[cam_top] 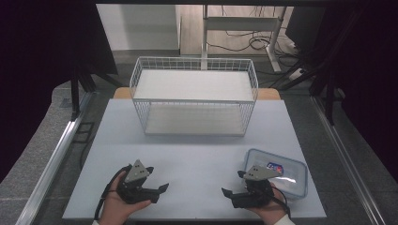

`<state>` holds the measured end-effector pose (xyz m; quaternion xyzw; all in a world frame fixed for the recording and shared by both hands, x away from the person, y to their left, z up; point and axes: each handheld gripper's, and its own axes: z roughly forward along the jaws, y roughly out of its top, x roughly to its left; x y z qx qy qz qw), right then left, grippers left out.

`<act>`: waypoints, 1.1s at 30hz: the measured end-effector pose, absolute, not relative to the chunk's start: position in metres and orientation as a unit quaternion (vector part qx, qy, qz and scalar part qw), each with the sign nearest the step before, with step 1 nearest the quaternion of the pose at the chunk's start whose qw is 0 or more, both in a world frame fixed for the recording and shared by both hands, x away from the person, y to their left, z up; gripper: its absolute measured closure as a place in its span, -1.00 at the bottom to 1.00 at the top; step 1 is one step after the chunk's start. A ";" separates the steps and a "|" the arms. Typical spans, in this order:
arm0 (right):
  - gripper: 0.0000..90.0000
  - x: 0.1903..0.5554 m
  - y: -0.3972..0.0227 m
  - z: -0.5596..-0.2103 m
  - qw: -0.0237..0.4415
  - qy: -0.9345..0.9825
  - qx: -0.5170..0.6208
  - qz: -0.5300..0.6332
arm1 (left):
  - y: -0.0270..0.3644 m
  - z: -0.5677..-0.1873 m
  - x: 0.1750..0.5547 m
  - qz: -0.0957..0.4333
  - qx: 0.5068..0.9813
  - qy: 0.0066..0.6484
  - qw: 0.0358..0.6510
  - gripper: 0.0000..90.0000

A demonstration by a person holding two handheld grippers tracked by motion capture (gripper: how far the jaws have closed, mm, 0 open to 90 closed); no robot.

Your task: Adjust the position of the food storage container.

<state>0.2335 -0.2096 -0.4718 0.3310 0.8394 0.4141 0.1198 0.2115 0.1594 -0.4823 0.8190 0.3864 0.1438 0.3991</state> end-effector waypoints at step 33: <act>-0.28 0.242 -0.253 -0.433 0.147 0.818 0.391 0.394 | 0.163 -0.483 0.216 0.139 0.816 0.396 0.396 -0.52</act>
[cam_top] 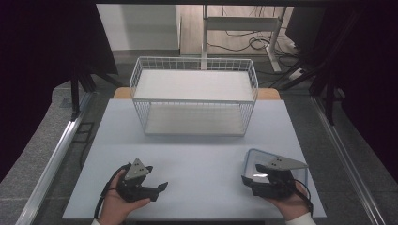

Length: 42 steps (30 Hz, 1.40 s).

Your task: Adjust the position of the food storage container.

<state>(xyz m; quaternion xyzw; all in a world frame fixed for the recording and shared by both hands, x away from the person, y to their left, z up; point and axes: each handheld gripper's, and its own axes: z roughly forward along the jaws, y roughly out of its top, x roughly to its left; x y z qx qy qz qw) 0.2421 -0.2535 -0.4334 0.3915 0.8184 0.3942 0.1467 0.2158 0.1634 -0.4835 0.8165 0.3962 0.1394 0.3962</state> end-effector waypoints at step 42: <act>0.97 0.271 -0.412 -0.462 0.189 0.745 0.601 0.220 | 0.163 -0.486 0.218 0.133 0.816 0.408 0.388 -0.51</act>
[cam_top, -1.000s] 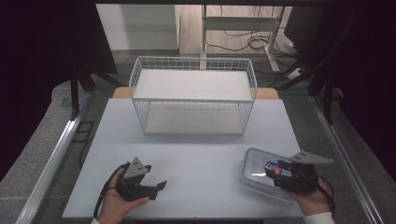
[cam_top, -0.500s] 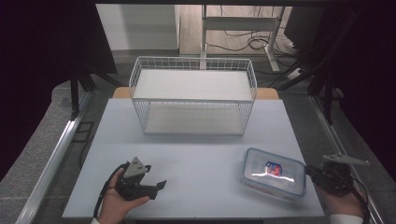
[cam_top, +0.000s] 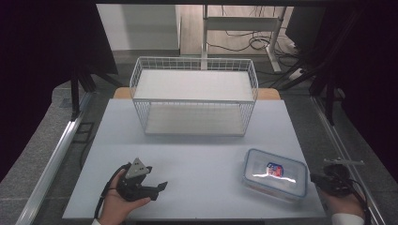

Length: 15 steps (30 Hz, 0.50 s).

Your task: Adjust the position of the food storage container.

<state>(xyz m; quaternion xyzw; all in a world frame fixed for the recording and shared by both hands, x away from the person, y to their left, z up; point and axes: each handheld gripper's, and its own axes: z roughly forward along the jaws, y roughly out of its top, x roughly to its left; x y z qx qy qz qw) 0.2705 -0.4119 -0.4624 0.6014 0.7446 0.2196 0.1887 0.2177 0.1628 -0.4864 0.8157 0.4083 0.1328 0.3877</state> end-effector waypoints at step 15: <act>0.98 0.275 -0.395 -0.465 0.176 0.756 0.594 0.210 | 0.163 -0.488 0.219 0.134 0.816 0.410 0.385 -0.51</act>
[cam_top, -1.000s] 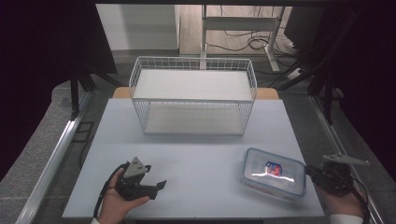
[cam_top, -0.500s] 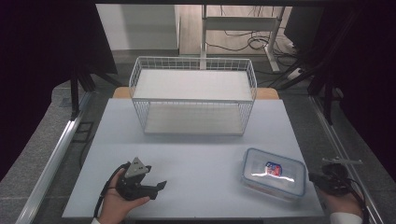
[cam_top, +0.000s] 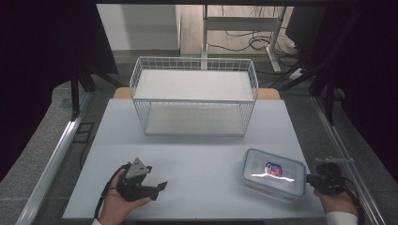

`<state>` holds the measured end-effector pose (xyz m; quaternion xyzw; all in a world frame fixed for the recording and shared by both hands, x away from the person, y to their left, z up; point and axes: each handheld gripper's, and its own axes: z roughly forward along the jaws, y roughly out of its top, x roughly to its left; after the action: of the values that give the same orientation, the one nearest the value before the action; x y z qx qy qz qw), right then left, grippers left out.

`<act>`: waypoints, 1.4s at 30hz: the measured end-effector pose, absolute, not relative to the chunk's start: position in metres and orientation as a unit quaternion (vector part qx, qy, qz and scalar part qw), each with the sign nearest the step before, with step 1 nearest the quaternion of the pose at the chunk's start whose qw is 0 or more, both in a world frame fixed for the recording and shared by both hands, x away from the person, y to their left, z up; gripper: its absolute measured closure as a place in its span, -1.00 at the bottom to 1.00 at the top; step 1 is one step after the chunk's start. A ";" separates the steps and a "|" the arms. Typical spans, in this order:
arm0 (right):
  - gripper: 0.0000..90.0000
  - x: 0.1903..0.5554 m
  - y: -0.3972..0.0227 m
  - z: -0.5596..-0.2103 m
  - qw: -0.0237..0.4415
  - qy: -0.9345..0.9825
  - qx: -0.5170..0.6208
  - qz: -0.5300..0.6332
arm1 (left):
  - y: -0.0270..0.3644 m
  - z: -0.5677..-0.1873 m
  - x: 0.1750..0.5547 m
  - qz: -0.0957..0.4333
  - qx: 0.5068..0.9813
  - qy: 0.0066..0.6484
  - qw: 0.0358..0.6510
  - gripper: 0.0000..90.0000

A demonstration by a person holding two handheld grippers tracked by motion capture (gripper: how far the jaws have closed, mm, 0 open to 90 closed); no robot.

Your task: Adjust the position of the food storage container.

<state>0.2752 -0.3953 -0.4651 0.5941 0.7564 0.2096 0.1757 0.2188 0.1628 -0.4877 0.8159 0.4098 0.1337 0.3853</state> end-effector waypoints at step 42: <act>0.98 0.319 -0.243 -0.474 0.121 0.835 0.480 0.239 | 0.170 -0.489 0.223 0.144 0.811 0.418 0.382 -0.52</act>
<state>0.3191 -0.2435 -0.4741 0.4803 0.8351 0.2393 0.1212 0.2226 0.1701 -0.4890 0.8113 0.4181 0.1443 0.3823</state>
